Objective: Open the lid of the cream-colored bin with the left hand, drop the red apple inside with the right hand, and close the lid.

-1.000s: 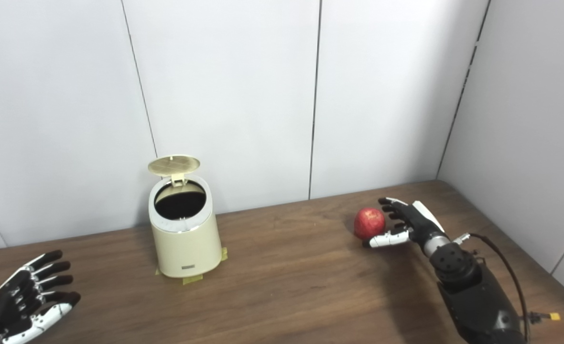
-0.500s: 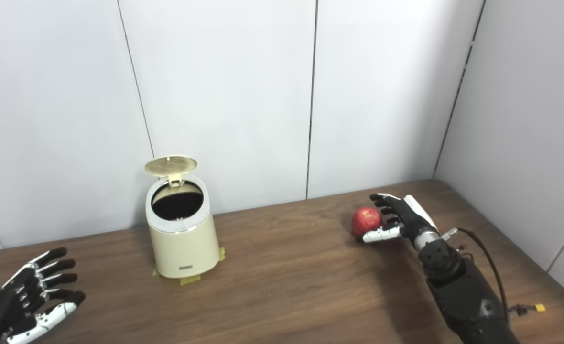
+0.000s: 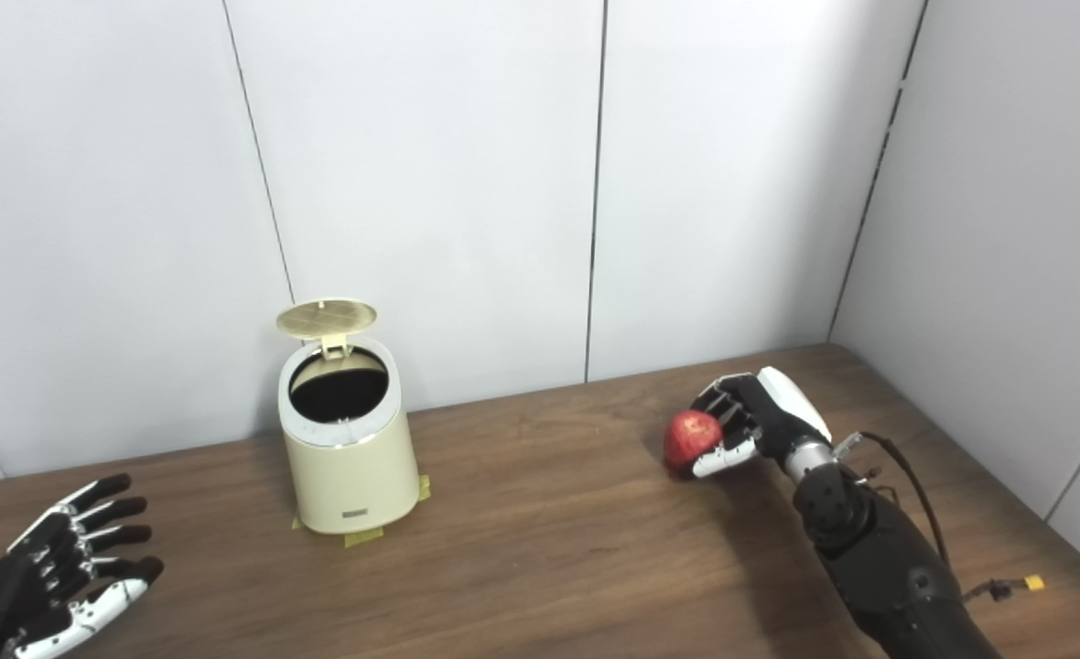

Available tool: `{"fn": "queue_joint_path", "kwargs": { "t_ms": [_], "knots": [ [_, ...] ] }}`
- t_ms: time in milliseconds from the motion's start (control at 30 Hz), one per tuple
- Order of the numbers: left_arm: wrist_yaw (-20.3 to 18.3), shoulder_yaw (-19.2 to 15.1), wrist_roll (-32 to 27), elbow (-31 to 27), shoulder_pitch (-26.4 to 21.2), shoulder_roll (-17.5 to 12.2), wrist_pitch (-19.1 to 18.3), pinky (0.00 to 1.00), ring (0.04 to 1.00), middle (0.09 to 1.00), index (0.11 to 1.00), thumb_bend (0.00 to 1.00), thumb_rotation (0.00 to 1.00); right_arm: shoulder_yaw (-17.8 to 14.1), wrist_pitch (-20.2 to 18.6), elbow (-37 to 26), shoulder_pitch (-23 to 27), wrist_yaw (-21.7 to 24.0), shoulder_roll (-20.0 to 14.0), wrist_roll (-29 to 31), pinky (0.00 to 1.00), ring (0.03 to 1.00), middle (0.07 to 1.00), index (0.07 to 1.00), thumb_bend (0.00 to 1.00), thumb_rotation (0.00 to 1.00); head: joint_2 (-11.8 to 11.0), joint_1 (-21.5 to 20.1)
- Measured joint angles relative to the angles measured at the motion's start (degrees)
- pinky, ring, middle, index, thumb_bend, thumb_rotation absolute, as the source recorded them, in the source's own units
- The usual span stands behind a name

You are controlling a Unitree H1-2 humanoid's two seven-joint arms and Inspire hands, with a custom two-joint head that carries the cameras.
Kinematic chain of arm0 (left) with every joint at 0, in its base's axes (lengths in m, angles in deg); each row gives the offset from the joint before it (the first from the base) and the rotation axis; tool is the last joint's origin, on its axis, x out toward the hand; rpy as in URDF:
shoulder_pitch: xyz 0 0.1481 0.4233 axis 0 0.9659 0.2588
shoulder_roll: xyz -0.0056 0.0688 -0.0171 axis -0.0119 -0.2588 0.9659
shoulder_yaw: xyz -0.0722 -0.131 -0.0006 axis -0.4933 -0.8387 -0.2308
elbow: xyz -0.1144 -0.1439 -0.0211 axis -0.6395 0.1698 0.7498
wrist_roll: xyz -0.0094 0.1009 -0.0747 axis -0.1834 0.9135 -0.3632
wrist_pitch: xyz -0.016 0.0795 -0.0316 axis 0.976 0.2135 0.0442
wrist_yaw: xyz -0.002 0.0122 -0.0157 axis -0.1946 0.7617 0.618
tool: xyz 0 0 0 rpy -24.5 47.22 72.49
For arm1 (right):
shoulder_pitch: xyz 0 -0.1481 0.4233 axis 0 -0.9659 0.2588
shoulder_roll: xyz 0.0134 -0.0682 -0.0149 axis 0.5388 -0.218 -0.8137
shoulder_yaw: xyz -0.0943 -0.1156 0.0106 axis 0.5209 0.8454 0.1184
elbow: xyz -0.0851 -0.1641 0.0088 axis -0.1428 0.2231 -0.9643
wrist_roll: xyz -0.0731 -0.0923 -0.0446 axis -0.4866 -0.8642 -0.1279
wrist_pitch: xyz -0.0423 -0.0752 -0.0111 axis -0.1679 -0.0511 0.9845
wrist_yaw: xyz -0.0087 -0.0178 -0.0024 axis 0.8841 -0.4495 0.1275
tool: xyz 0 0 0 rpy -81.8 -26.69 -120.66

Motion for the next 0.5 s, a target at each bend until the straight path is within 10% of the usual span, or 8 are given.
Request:
{"fn": "queue_joint_path", "kwargs": {
  "t_ms": [300, 500],
  "knots": [
    [-0.99, 0.16, -0.01, 2.24, -0.01, -0.23, 2.26, 0.58, 0.706, 0.785, 0.843, 0.56, 0.00, -0.55, 0.70, -2.98, -1.50, -3.28, 1.27, -1.45, 0.43, 0.441, 0.446, 0.527, 0.52, 0.00, -0.35, 2.63],
    [-1.40, 0.63, -0.26, 4.36, -0.06, -0.27, 3.57, 0.58, 0.708, 0.787, 0.844, 0.58, 0.00, -2.26, -4.74, -19.91, -3.02, -1.22, 5.53, 0.17, 0.42, 0.433, 0.454, 0.531, 0.52, 0.00, -0.53, 5.62]
  ]
}}
